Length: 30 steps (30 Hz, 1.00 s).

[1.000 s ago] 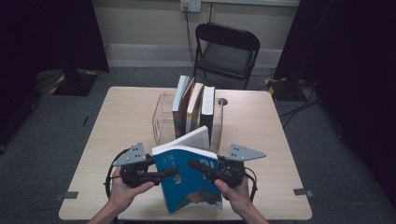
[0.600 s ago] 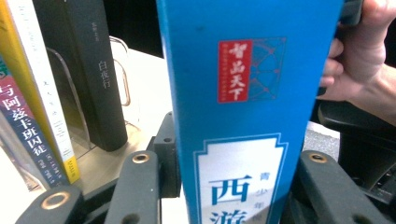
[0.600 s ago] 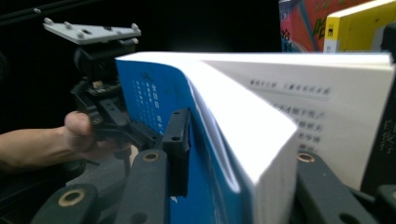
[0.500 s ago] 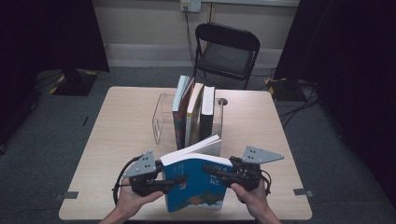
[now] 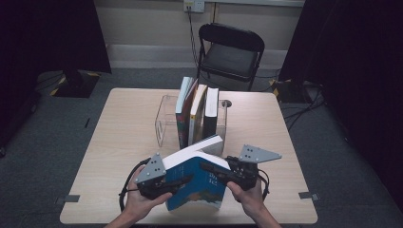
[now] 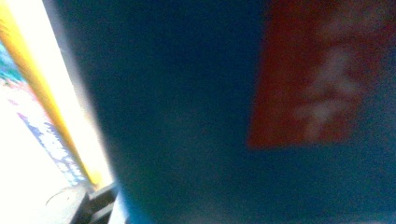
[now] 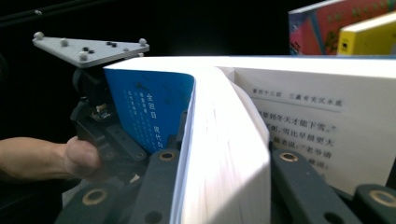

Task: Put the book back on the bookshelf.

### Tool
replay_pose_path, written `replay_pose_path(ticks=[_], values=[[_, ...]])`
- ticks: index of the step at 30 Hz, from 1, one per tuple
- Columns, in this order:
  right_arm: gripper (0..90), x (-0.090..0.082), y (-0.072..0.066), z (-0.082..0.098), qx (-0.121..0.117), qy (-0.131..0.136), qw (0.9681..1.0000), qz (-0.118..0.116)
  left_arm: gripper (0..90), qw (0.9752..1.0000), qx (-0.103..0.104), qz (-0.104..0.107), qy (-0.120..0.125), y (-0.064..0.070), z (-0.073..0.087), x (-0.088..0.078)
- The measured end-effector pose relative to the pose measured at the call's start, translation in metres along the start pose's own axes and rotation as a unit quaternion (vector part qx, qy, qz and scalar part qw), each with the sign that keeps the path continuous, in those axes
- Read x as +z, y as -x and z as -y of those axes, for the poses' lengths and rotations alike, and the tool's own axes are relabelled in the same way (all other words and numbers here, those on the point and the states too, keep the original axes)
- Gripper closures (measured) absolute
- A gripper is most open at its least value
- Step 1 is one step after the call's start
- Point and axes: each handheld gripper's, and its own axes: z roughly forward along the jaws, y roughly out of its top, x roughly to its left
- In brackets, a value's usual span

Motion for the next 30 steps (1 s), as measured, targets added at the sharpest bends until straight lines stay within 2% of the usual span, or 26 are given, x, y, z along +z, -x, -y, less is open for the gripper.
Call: replay_pose_path(ticks=[2, 4, 5, 6, 7, 9, 11, 12, 15, 16, 17, 18, 21, 22, 27, 30], values=[[72.8, 0.003, -0.002, 0.0, -0.004, -0.004, 1.0, 0.0, 60.5, 0.9999, 0.012, -0.01, 0.006, -0.001, 0.005, -0.004], [68.6, 0.006, -0.003, 0.002, -0.006, -0.008, 0.9999, -0.006, 60.4, 0.9998, 0.016, -0.006, 0.009, -0.001, 0.01, -0.007], [68.6, 0.006, -0.003, 0.002, -0.006, -0.008, 0.9999, -0.006, 60.4, 0.9998, 0.016, -0.006, 0.009, -0.001, 0.01, -0.007], [62.1, 0.006, -0.004, 0.003, -0.01, -0.011, 0.9999, -0.004, 60.3, 0.9999, 0.012, 0.0, 0.012, 0.0, 0.013, -0.01], [62.1, 0.006, -0.004, 0.003, -0.01, -0.011, 0.9999, -0.004, 60.6, 0.9999, 0.012, 0.0, 0.012, 0.0, 0.013, -0.01], [53.5, 0.0, -0.004, 0.001, -0.014, -0.013, 0.9998, -0.001, 60.4, 0.9999, 0.008, 0.006, 0.012, 0.002, 0.014, -0.012], [51.9, -0.003, -0.004, 0.002, -0.018, -0.013, 0.9998, 0.004, 60.0, 0.9998, 0.006, 0.006, 0.015, 0.003, 0.014, -0.012], [47.8, -0.009, 0.0, 0.004, -0.015, -0.012, 0.9997, 0.015, 59.6, 0.9999, 0.008, 0.001, 0.014, 0.004, 0.014, -0.012], [44.2, -0.02, 0.008, 0.008, -0.007, -0.009, 0.9992, 0.038, 58.4, 0.9998, 0.004, -0.005, 0.018, 0.006, 0.015, -0.011], [43.2, -0.023, 0.012, 0.01, 0.0, -0.007, 0.999, 0.044, 57.9, 0.9997, -0.006, -0.015, 0.02, 0.007, 0.017, -0.012], [43.2, -0.023, 0.012, 0.01, 0.0, -0.007, 0.999, 0.044, 57.6, 0.9997, -0.006, -0.015, 0.02, 0.007, 0.017, -0.012], [40.8, -0.028, 0.02, 0.013, 0.008, -0.007, 0.9985, 0.053, 57.1, 0.9995, -0.009, -0.018, 0.026, 0.008, 0.018, -0.011], [39.0, -0.027, 0.027, 0.018, 0.022, -0.011, 0.9983, 0.054, 56.1, 0.9985, -0.034, -0.021, 0.039, 0.008, 0.02, -0.01], [36.8, -0.022, 0.032, 0.021, 0.027, -0.018, 0.9984, 0.046, 57.4, 0.9987, -0.027, -0.023, 0.038, 0.009, 0.021, -0.01], [42.9, -0.011, 0.035, 0.022, 0.028, -0.023, 0.9991, 0.024, 57.5, 0.9976, -0.03, -0.035, 0.053, 0.01, 0.022, -0.009], [43.8, -0.005, 0.032, 0.021, 0.02, -0.024, 0.9988, 0.038, 56.3, 0.9962, -0.033, -0.048, 0.064, 0.013, 0.023, -0.007]])
